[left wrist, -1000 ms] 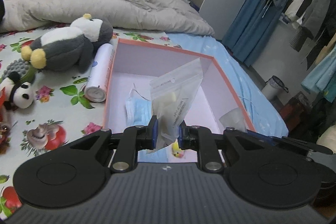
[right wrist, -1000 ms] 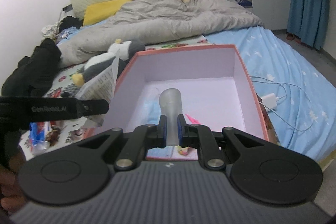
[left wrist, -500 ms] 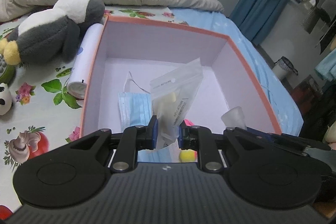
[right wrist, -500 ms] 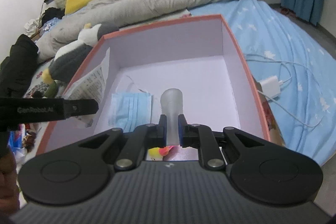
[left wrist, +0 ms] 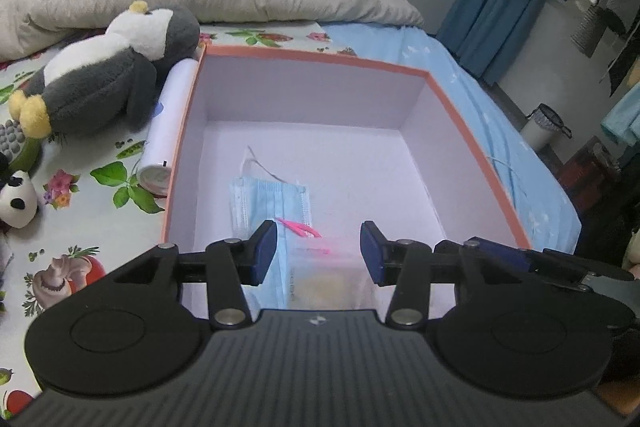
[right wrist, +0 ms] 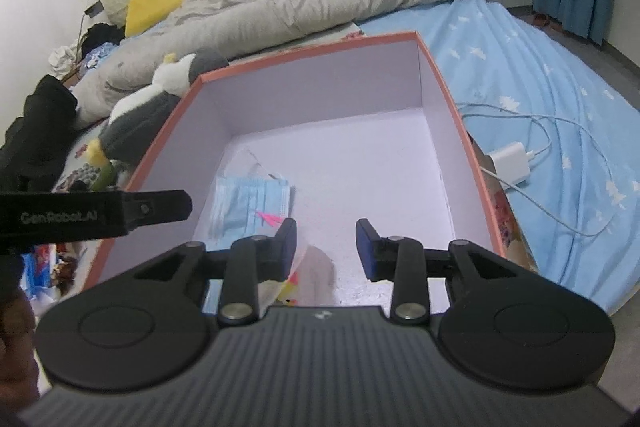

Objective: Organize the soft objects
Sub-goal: 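Open the left gripper to drop the bag while the right gripper releases the cup, then withdraw, then move both tools to the blue tissue pack and snack wrapper on the bed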

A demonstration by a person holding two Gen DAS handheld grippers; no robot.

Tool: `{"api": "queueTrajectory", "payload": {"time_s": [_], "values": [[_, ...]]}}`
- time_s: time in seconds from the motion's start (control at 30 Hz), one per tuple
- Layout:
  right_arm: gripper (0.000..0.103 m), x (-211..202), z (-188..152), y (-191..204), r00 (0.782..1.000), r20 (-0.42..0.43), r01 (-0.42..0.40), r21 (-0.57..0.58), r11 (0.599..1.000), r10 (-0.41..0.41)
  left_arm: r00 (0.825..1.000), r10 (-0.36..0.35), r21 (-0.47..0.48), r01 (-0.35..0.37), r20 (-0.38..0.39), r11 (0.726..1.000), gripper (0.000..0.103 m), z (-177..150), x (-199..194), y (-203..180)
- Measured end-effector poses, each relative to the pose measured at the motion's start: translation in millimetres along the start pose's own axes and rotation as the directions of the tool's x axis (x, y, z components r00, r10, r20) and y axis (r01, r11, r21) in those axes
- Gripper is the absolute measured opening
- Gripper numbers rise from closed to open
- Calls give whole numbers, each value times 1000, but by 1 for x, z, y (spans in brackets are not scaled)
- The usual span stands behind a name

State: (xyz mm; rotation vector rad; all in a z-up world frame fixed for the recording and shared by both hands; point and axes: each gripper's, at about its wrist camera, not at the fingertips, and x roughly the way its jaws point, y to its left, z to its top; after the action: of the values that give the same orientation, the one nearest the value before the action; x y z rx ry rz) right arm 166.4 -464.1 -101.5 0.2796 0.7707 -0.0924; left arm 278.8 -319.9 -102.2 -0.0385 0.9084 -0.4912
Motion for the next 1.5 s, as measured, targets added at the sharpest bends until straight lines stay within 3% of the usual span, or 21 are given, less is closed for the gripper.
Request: {"api": "queueTrajectory", "payload": {"time_s": [0.73, 1.1, 1.5], "values": [[36, -97, -36, 61, 989, 143, -36, -35, 999, 41, 987, -56, 10, 55, 151, 998, 52, -50, -138, 22], [36, -112, -76, 96, 988, 129, -71, -73, 995, 80, 982, -6, -36, 13, 190, 999, 52, -100, -190, 66], [36, -113, -101, 143, 977, 110, -160, -167, 973, 180, 964, 120, -118, -94, 236, 989, 52, -146, -232, 117]]}}
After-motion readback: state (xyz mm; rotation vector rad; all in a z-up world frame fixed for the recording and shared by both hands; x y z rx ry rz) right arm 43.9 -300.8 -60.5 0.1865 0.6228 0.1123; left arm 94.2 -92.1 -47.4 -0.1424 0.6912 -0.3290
